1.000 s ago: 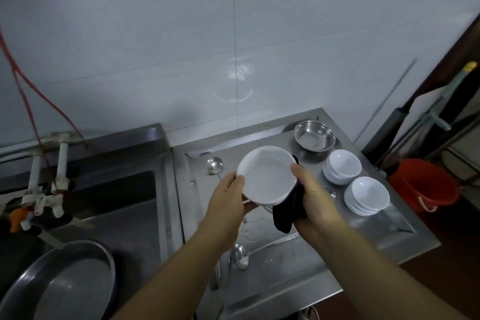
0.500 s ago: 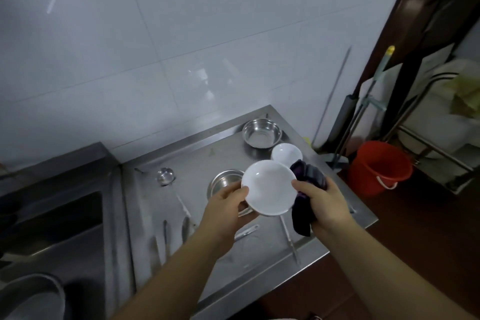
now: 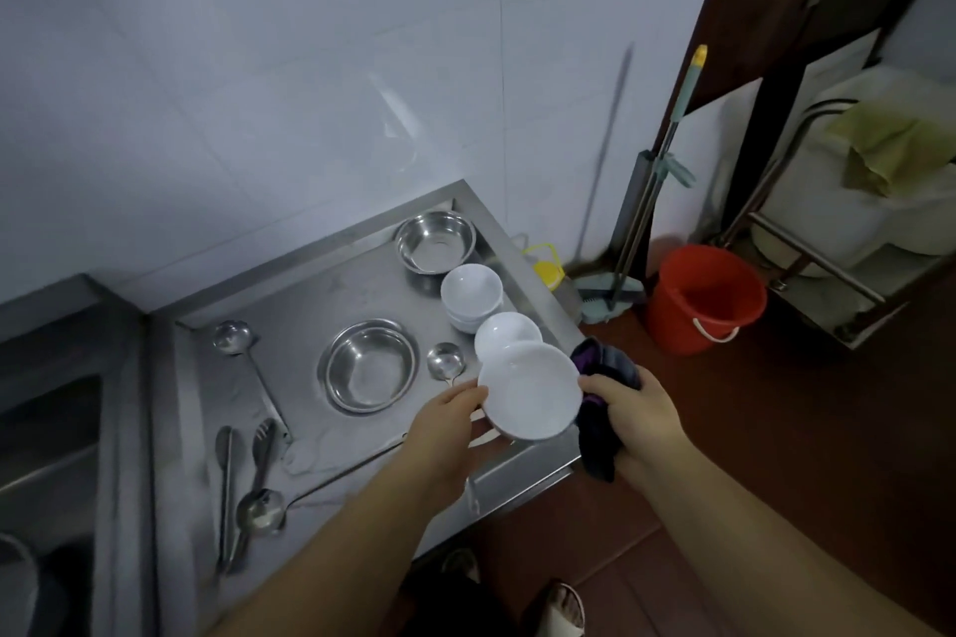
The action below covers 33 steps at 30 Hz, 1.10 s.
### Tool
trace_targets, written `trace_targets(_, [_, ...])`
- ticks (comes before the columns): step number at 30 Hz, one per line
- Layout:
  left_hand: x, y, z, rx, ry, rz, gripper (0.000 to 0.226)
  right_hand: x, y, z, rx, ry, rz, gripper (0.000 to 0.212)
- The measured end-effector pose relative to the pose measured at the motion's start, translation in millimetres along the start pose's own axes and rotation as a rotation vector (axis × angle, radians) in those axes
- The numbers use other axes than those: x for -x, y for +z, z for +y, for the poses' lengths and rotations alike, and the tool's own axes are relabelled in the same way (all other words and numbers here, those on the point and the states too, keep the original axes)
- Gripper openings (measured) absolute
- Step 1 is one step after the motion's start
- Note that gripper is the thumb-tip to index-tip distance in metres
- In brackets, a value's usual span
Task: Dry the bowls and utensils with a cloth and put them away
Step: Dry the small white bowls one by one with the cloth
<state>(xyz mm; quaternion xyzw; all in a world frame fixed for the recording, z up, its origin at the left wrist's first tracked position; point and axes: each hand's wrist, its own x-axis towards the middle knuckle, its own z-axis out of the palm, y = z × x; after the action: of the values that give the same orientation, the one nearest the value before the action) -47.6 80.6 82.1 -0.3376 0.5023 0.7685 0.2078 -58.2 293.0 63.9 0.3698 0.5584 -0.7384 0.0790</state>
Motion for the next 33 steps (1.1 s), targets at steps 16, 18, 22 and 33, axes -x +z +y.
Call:
trace_targets(16, [-135.3, 16.3, 27.2, -0.105, -0.023, 0.130, 0.014, -123.6, 64.4, -22.9, 0.499, -0.108, 0.106, 0.040])
trace_targets(18, [-148.0, 14.3, 25.6, -0.097, -0.050, 0.157, 0.013, -136.1, 70.9, -19.8, 0.537, -0.099, 0.092, 0.045])
trace_targets(22, [-166.1, 11.4, 21.1, -0.111, -0.077, 0.202, 0.014, -155.9, 81.0, -17.1, 0.623, -0.094, 0.075, 0.040])
trace_targets(33, [-184.6, 25.7, -7.7, -0.138, -0.013, 0.475, 0.022, -204.5, 89.2, -13.5, 0.755, -0.097, -0.146, 0.042])
